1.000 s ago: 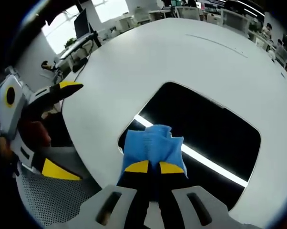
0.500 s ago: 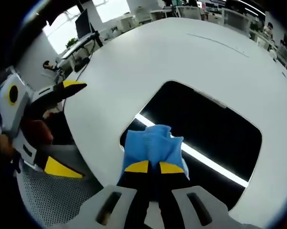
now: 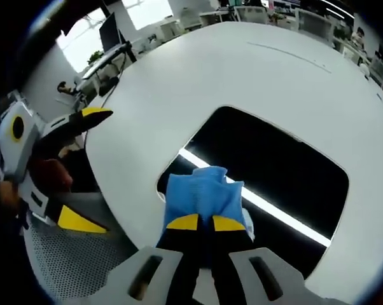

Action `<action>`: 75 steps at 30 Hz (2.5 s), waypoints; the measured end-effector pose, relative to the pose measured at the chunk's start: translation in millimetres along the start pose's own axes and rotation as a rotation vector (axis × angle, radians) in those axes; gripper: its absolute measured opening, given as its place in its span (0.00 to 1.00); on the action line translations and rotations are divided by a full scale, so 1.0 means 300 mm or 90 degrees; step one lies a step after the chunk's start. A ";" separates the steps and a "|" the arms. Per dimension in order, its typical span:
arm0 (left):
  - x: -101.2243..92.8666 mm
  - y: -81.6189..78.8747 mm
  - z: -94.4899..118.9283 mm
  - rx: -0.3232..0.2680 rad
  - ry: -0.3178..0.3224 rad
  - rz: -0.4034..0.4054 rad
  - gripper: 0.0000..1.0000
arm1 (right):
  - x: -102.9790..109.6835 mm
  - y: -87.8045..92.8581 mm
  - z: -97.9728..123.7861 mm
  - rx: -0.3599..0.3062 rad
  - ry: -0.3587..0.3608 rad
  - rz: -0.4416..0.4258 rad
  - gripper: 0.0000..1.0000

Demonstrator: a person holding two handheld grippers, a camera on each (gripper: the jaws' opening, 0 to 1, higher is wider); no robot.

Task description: Wipe the mirror surface with the cleaning cloth until all visible marks leave the cleaned area.

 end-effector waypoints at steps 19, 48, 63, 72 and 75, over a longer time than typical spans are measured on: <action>0.005 -0.002 0.004 -0.005 -0.011 -0.004 0.99 | -0.049 0.027 0.027 0.000 0.015 0.004 0.00; 0.004 0.002 0.001 0.004 -0.006 -0.001 0.99 | -0.101 0.001 0.028 0.005 0.031 0.015 0.00; 0.005 0.003 0.000 0.002 -0.005 0.005 0.99 | -0.143 -0.060 0.009 0.011 0.038 0.016 0.00; 0.009 0.000 0.004 -0.003 -0.015 0.002 0.99 | -0.168 -0.102 -0.006 0.012 0.040 0.018 0.00; 0.009 0.002 0.004 0.001 -0.016 0.007 0.99 | -0.173 -0.110 -0.009 0.011 0.040 0.023 0.00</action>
Point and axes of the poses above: the point that each gripper's makers call its tool centre point, and the gripper's own axes: z roughly backward along the fingers, x roughly to its left, y roughly out of its underside, the point moved 10 cm from there along z, roughly backward along the fingers, and after that the axes turned 2 degrees about -z, right-handed, at the moved point
